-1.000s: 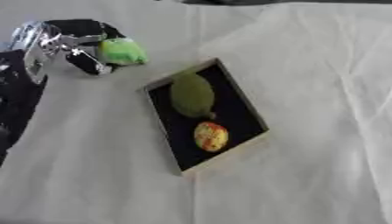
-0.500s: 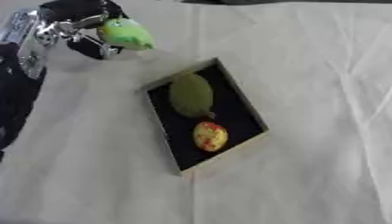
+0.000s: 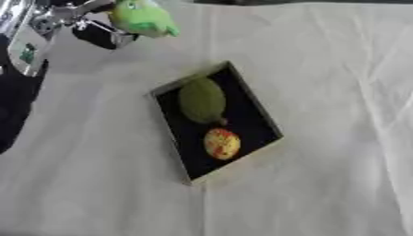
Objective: Pick up objects on the table and place them in the box.
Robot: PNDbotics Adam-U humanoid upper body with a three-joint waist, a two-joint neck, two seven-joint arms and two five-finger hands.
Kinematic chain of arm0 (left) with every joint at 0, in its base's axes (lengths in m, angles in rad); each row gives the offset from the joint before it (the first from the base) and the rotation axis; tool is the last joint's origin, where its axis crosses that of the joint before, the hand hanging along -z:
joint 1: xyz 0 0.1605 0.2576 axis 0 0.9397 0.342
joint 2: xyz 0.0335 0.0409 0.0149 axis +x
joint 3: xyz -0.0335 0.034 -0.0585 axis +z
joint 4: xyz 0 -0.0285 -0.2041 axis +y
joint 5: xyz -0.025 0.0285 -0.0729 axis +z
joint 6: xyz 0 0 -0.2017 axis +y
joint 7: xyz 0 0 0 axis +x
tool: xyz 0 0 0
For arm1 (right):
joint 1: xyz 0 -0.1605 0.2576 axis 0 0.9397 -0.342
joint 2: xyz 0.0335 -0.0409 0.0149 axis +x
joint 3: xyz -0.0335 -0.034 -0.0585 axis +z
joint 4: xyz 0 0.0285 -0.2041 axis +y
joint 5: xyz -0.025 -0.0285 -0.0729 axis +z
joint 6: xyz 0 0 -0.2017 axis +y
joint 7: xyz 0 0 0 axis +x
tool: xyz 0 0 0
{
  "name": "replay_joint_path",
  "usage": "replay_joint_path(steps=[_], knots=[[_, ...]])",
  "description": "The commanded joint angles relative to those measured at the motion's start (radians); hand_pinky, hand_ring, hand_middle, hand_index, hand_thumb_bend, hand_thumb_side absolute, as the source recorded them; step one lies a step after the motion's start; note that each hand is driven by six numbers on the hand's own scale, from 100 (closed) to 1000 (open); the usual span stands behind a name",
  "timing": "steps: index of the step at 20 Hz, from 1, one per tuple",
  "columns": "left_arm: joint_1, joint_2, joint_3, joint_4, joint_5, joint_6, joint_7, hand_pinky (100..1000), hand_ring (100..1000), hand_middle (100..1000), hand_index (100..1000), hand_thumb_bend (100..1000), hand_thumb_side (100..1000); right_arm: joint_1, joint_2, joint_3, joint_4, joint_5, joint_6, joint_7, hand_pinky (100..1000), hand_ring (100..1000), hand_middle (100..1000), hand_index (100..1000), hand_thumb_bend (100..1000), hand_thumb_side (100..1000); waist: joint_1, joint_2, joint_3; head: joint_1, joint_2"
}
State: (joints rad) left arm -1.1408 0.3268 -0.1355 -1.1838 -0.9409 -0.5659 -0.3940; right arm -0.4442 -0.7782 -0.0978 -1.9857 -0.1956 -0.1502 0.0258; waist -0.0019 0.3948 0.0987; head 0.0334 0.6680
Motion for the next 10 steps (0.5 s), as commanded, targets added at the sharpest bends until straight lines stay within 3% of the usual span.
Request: replay_joint_path(steps=[1, 5, 10], knots=[[-0.009, 0.0, -0.054, -0.068, 0.065, -0.02, -0.028, 672, 585, 533, 701, 100, 205, -0.014, -0.023, -0.009, -0.014, -0.006, -0.004, 0.0, 906, 894, 612, 749, 100, 470, 0.0, -0.029, 0.001, 0.002, 0.0], [0.016, -0.026, -0.115, -0.075, 0.103, -0.038, -0.077, 669, 582, 533, 700, 100, 233, -0.016, -0.021, -0.008, -0.014, -0.007, -0.002, 0.001, 906, 894, 612, 748, 100, 470, 0.001, -0.03, 0.003, 0.007, -0.003], [0.046, -0.05, -0.133, -0.067, 0.099, -0.027, -0.118, 684, 592, 544, 709, 100, 244, -0.015, -0.02, -0.009, -0.014, -0.006, -0.002, 0.0, 906, 895, 612, 748, 100, 470, -0.001, -0.028, 0.002, 0.008, -0.005]])
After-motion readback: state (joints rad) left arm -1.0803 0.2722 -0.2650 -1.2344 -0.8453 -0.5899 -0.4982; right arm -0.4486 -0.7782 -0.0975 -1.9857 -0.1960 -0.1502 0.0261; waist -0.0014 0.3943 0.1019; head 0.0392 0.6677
